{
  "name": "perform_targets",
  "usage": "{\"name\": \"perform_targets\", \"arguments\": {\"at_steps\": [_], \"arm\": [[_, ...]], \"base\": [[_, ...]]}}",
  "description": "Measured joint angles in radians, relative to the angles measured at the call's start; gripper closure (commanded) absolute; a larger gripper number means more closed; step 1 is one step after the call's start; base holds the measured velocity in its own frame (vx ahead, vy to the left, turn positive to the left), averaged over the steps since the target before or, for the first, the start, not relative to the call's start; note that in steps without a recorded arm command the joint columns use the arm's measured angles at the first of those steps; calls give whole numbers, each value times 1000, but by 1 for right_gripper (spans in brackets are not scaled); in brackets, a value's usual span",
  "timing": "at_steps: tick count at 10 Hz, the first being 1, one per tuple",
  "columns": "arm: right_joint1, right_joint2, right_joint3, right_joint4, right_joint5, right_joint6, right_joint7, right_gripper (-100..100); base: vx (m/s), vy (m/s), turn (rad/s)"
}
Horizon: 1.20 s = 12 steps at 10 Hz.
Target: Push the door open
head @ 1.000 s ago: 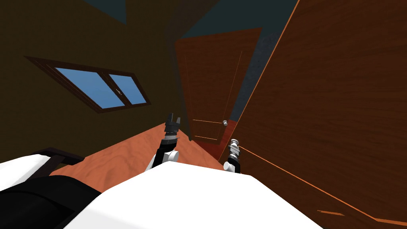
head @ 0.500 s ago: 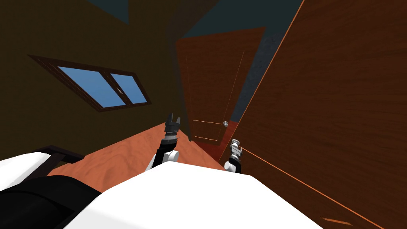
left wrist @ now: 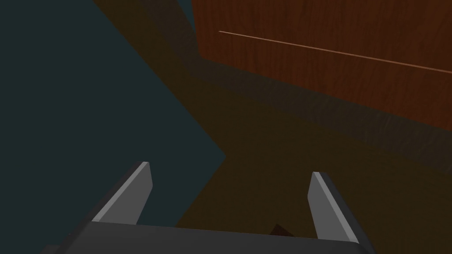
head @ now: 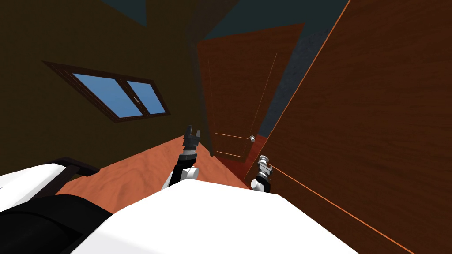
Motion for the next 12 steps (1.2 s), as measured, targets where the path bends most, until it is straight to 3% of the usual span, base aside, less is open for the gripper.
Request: {"name": "perform_targets", "arguments": {"at_steps": [2, 3, 4, 5, 7, 8, 11, 12], "arm": [[22, -1, -18, -37, -11, 17, 15, 100], [10, -2, -25, -23, -14, 14, 20, 100], [-11, -13, -27, 21, -14, -4, 2, 100], [-8, -13, -31, 14, -17, -3, 0, 100], [32, -1, -37, -54, -20, 18, 26, 100], [9, -9, -37, -7, -19, 0, 11, 100], [-19, -12, -35, 52, -16, -32, -12, 100], [17, -9, -38, -18, -20, -2, 5, 100]], "base": [[37, -18, 29], [27, -23, 44], [27, -11, -2], [11, -10, -8], [20, -10, 45], [0, 0, 0], [0, 2, -8], [3, -3, 12]]}}
